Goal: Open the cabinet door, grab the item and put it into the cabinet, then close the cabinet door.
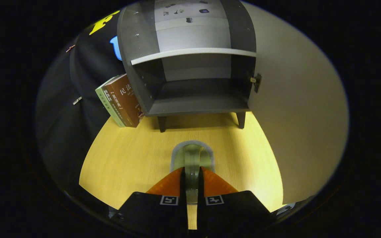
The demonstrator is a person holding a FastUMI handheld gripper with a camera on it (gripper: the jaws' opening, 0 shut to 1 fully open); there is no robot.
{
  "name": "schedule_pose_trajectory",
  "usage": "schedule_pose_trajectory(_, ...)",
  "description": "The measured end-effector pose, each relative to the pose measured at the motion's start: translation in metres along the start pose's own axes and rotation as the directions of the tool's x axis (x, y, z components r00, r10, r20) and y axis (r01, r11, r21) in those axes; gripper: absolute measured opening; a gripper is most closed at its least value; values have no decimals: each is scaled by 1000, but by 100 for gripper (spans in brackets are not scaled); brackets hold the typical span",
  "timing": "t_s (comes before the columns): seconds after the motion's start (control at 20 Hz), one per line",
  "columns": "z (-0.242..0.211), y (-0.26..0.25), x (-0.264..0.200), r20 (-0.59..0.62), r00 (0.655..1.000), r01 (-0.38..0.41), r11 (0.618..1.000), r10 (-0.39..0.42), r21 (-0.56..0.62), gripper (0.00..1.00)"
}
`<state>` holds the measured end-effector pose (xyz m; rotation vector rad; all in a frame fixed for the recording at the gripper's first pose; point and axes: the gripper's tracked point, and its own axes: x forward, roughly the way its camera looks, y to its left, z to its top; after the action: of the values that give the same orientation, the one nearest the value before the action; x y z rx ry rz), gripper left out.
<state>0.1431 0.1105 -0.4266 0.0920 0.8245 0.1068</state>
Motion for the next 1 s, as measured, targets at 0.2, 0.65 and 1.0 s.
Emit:
schedule_pose_trajectory(0.2,52,11,-24,76,997,-17,1000,17,7,15)
schedule_pose_trajectory(0.65,138,28,-59,163,986,-43,999,44,-14,15)
schedule_pose_trajectory(1.0,216,32,-67,235,971,-48,999,43,16,15)
